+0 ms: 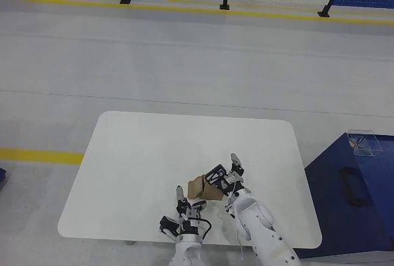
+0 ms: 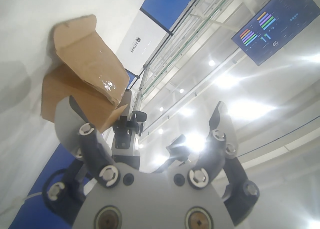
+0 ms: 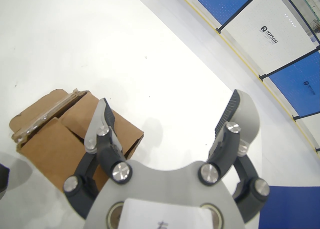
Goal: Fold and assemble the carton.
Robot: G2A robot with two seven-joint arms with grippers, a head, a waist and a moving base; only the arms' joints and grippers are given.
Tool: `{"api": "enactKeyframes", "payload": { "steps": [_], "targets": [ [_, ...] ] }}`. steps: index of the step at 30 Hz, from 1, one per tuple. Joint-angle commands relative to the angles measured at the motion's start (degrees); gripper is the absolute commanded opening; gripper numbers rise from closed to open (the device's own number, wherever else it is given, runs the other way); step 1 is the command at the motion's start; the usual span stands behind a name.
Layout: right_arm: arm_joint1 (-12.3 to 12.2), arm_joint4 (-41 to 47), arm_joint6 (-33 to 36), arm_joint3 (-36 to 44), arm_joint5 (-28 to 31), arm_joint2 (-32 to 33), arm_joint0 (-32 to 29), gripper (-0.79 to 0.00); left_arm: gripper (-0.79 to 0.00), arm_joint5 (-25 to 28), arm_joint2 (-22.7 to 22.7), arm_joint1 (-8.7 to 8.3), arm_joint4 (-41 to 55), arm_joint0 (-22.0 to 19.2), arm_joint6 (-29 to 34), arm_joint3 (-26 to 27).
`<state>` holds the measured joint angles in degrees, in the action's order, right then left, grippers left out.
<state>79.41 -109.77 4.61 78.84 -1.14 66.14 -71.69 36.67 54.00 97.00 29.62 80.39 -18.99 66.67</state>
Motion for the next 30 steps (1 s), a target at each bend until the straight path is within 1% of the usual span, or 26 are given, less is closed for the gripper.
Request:
{"api": "enactKeyframes", "payload": {
  "steps": [1,4,9,14,16,19,22,25,30],
  "targets": [
    [0.01,0.08,-0.07,0.19,0.3,-0.04,-0.04,0.0,0.0,0.54,-0.93,0.29,-0.58,-1.49,-2.59,-1.99],
    [0.03,0.0,-0.01,0.42,0.62,-0.17,-0.03,0.0,0.0,2.75,-1.97,0.69,-1.72,-3.32,-5.47,-4.23],
    [0.12,-0.3,0.12,0.53,1.18,-0.72,0.08,0.0,0.0,5.39,-2.8,1.68,-7.37,-6.03,-11.09,-8.74],
    [0.18,-0.39,0.01,0.41,1.66,-1.05,0.13,0.0,0.0,3.95,-3.5,2.83,-11.1,-8.44,-16.39,-12.75],
    [0.19,-0.45,-0.02,0.37,1.73,-1.05,0.16,0.0,0.0,3.64,-3.63,3.25,-11.47,-9.2,-17.37,-13.79],
    [0.19,-0.6,-0.07,0.35,1.94,-1.09,0.16,0.0,0.0,5.16,-3.12,3.68,-13.84,-10.23,-19.48,-15.27],
    [0.19,-0.54,-0.14,0.36,2.17,-1.1,0.1,0.0,0.0,5.54,-2.4,4.05,-14.7,-11.16,-20.38,-16.35],
    [0.2,-0.52,-0.33,0.4,2.44,-1.2,0.04,0.0,0.0,7.17,-1.48,4.3,-16.29,-11.91,-21.32,-17.09],
    [0.2,-0.68,-0.45,0.54,2.68,-1.3,-0.11,0.0,0.0,11.85,0.11,4.56,-19.02,-12.72,-21.72,-17.45]
  ]
}}
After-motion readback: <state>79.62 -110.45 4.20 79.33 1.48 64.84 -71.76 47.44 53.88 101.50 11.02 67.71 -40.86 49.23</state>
